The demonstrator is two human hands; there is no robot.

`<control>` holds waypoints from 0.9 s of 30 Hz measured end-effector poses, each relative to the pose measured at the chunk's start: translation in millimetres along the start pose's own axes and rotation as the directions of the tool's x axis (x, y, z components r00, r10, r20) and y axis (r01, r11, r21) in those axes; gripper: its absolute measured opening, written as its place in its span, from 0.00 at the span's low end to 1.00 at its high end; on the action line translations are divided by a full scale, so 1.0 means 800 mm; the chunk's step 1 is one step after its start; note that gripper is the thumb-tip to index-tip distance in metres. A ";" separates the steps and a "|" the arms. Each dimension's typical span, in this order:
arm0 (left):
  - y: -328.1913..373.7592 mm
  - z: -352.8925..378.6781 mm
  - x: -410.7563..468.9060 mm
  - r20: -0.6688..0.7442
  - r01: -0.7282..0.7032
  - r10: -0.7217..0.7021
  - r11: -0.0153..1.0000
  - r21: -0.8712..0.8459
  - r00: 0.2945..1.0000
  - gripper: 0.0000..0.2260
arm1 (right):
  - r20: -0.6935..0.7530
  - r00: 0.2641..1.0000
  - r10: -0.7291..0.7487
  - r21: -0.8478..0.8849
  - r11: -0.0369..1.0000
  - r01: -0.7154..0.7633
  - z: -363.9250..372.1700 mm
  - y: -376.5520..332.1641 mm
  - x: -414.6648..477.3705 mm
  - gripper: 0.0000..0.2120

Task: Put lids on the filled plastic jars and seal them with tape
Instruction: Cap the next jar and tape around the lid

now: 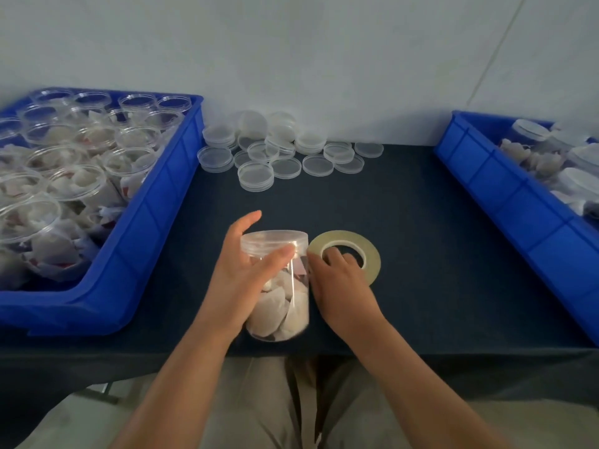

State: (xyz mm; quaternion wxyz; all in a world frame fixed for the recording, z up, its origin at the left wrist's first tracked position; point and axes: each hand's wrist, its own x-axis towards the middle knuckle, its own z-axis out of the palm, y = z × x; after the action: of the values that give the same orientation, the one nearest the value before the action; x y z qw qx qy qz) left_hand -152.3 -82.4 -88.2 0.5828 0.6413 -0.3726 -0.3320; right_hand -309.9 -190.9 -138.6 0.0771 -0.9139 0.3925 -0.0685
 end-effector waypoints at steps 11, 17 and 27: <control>0.001 0.017 -0.011 0.083 0.011 -0.002 0.994 -0.113 0.997 0.40 | -0.050 0.999 0.019 0.922 0.386 0.038 -0.066 -0.031 -0.030 0.26; 0.002 0.017 -0.009 0.221 0.024 0.014 0.986 -0.167 0.975 0.36 | -0.005 0.998 -0.068 0.964 0.265 0.023 -0.080 -0.004 -0.045 0.23; 0.016 0.038 -0.008 0.313 -0.004 0.048 0.990 -0.141 0.949 0.39 | 0.024 0.983 -0.182 0.941 0.336 0.039 -0.112 0.048 -0.055 0.20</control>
State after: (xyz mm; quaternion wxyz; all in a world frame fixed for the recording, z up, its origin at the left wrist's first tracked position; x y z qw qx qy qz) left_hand -182.8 -92.4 -78.5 0.5635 0.5329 -0.4453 -0.4475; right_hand -383.8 -192.5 -61.5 0.6057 -0.7315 0.2140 -0.2286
